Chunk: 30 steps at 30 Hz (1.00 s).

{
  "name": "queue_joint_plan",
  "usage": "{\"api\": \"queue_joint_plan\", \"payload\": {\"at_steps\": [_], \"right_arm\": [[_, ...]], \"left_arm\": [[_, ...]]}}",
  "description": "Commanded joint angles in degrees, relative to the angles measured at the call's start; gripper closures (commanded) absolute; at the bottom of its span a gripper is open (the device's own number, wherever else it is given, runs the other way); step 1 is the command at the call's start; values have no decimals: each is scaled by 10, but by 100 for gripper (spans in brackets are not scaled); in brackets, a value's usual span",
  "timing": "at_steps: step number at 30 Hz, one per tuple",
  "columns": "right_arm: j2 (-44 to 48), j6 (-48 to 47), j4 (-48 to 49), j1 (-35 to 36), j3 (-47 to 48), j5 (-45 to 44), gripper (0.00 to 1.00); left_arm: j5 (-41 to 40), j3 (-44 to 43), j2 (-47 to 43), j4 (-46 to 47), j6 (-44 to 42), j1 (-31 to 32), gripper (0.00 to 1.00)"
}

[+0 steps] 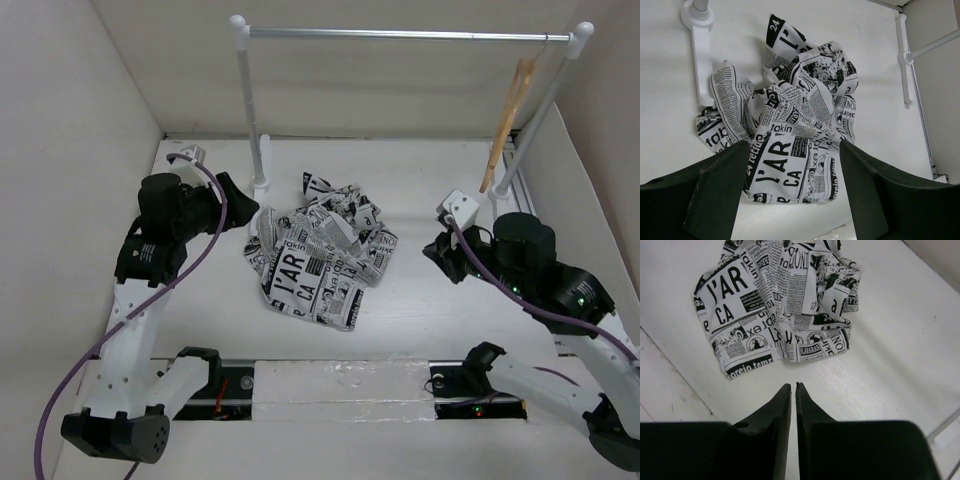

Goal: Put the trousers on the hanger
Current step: Fold the trousers

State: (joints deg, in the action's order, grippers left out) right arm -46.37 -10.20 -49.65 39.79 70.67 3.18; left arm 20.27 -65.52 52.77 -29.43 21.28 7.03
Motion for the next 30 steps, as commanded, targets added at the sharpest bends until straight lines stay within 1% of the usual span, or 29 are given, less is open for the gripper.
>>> {"api": "queue_joint_plan", "payload": {"at_steps": [1,2,3,4,5,6,8,9,10,12,13,14,15,16,17,18,19,20,21,22,23,25,27,28,30], "right_arm": [[15,-17,-31,2,17,13,92],[15,-24,-31,2,8,28,100],[15,-27,-28,2,-1,39,100],[12,-30,-13,2,-12,70,100],[11,-32,-3,2,-25,84,100],[10,-32,19,2,-56,101,100],[8,-26,49,2,-89,114,100],[5,-25,63,2,-121,117,100],[1,-25,91,2,-136,125,100],[-23,-34,111,2,-157,133,100],[-41,-36,146,14,-184,146,100],[-50,-36,147,14,-185,146,100],[-61,-36,161,20,-193,147,93],[-71,-34,189,34,-211,147,71],[-82,-27,203,42,-218,147,61],[-113,-24,218,51,-224,151,52],[-134,-25,230,69,-226,164,42],[-156,-19,239,82,-229,170,39],[-194,-11,255,98,-233,173,37],[-215,-6,280,115,-234,162,35],[-233,4,289,151,-231,149,35],[-283,11,307,179,-227,95,32],[-309,29,330,187,-225,65,31],[-333,36,337,187,-226,56,30],[-350,42,360,193,-229,48,30]], "left_arm": [[11,-37,12,24,3,-2,31],[-7,-44,15,25,7,-2,32],[-17,-49,20,22,11,-2,33],[-29,-58,25,18,12,-2,38],[-64,-59,34,15,17,-2,41],[-86,-52,41,4,22,-2,52],[-150,-37,49,-8,40,-8,88],[-154,-27,56,-19,45,-18,100],[-149,-3,60,-22,48,-31,100],[-118,30,76,-6,60,-65,100],[-124,84,96,11,69,-65,96],[-124,85,96,19,69,-65,96],[-120,112,105,27,76,-65,73],[-111,124,123,34,77,-65,63],[-105,136,129,50,78,-65,56],[-102,160,133,58,82,-65,46],[-106,171,140,67,83,-65,42],[-101,181,143,89,83,-65,39],[-90,200,147,104,83,-65,31],[-71,205,168,113,77,-65,30],[-75,204,180,115,77,-59,30],[-101,196,218,119,78,-24,30],[-104,197,240,132,83,-15,29],[-105,198,258,135,90,-15,29],[-124,201,267,147,99,-15,29]]}}
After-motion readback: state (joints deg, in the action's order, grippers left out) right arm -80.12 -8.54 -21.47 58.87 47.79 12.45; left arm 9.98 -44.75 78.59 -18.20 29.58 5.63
